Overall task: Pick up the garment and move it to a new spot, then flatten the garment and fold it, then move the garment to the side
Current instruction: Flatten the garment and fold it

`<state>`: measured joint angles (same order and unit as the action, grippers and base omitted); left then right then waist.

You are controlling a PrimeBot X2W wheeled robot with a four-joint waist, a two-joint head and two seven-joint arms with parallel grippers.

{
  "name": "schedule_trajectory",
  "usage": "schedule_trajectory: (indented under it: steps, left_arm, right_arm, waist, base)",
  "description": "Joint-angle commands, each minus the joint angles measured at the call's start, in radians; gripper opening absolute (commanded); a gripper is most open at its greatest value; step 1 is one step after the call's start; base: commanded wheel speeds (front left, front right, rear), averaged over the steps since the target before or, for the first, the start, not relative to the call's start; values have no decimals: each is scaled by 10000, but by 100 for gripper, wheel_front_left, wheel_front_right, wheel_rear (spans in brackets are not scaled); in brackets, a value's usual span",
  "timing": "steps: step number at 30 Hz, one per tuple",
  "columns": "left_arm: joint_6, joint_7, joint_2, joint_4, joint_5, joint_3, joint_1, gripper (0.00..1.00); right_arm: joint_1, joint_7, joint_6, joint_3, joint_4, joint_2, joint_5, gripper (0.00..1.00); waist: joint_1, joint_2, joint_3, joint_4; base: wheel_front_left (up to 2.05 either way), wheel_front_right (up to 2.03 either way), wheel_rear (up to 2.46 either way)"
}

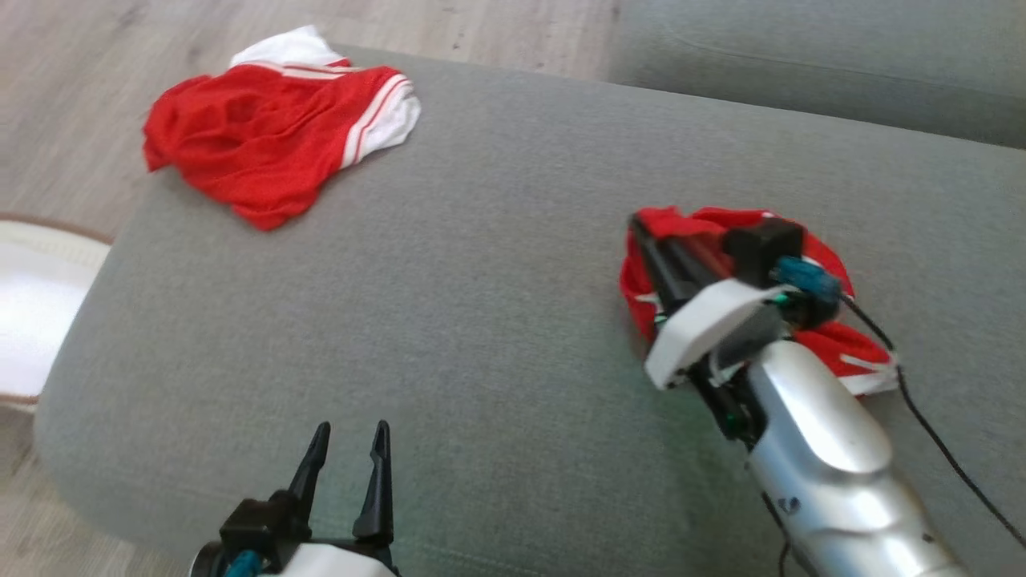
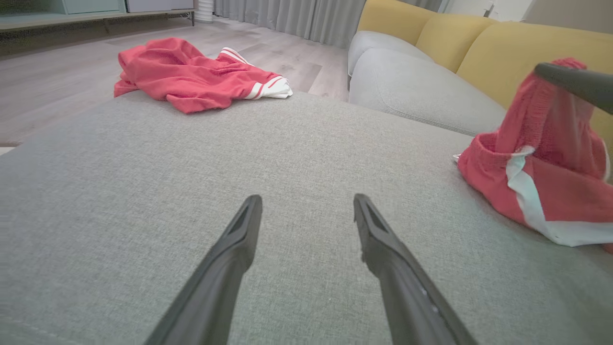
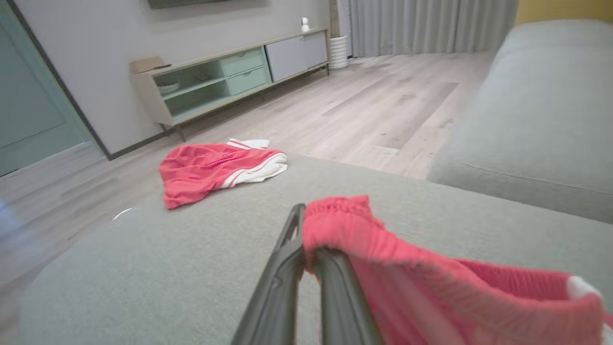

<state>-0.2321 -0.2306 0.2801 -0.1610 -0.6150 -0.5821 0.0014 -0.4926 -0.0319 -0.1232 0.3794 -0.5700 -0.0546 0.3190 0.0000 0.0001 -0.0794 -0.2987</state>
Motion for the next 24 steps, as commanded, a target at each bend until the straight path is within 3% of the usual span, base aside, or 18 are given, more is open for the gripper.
schedule_trajectory:
  steps: [1,9,10,11,12,17,24]
  left_arm:
    - [51,-146,59,182,9,288,-482,100]
    - [105,-167,-60,57,16,195,-599,100]
    - [106,-169,-68,52,15,189,-606,100]
    - [104,-172,-76,45,13,188,-613,100]
    - [100,-175,-85,36,10,188,-617,100]
    - [80,-192,-142,-23,-30,206,-611,100]
    - [41,-224,-126,-22,-52,315,-551,100]
  right_arm:
    - [-592,47,-75,512,208,43,233,0]
    - [-1179,314,-75,2524,-419,43,1360,0]
    - [-1258,273,-75,2767,-521,43,1435,4]
    - [-1332,211,-75,2938,-669,43,1488,43]
    - [-1398,195,-75,3166,-825,43,1493,100]
    - [-1615,1,-75,4012,-1296,43,1736,100]
    - [-1572,-581,-75,3873,-1821,43,1391,100]
  waist:
    - [0,-1,-57,-222]
    - [0,-1,-130,-688]
    - [0,-1,-142,-710]
    - [0,-1,-148,-719]
    - [0,-1,-153,-721]
    - [0,-1,-167,-558]
    - [0,-1,-85,-62]
  base:
    - [0,0,0]
    - [0,0,0]
    - [0,0,0]
    - [0,0,0]
    - [0,0,0]
    - [0,0,0]
    - [0,0,0]
